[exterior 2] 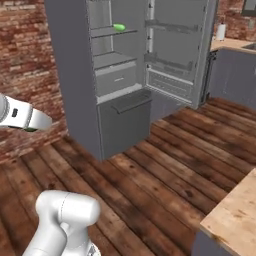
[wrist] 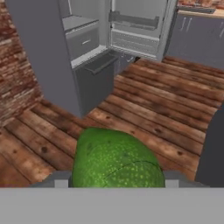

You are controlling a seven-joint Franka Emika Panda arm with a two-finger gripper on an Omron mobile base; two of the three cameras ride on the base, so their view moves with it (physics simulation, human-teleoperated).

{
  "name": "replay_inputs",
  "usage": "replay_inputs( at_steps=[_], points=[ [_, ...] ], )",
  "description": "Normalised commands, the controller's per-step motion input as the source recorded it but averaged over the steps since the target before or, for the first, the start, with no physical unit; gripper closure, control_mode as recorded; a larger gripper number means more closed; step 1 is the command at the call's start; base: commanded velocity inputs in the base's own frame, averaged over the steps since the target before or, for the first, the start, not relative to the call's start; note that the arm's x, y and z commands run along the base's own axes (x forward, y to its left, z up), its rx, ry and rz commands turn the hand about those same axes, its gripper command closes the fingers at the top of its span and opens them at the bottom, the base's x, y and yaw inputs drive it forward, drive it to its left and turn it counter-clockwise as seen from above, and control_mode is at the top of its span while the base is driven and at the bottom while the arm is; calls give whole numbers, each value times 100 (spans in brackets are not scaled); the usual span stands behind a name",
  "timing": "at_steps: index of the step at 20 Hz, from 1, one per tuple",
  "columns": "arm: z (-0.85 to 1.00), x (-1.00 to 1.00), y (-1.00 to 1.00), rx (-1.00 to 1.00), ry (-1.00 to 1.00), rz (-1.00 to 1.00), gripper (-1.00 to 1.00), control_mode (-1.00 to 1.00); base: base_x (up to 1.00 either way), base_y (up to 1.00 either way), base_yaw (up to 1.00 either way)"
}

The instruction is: Gather the corn and avocado from the fridge and place them on a tray on the dining counter. Then gather the steak and chicken drumstick from the fridge and place them on the other tray.

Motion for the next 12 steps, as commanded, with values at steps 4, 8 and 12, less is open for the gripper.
replay_inputs(
  at_steps=[4,8,12],
  points=[
    [0,0,0,0,0,0,100,100,-80,-69,-24],
    [0,0,0,0,0,0,100,100,-71,-79,-22],
    [0,0,0,0,0,0,100,100,-59,-83,-21]
  ],
)
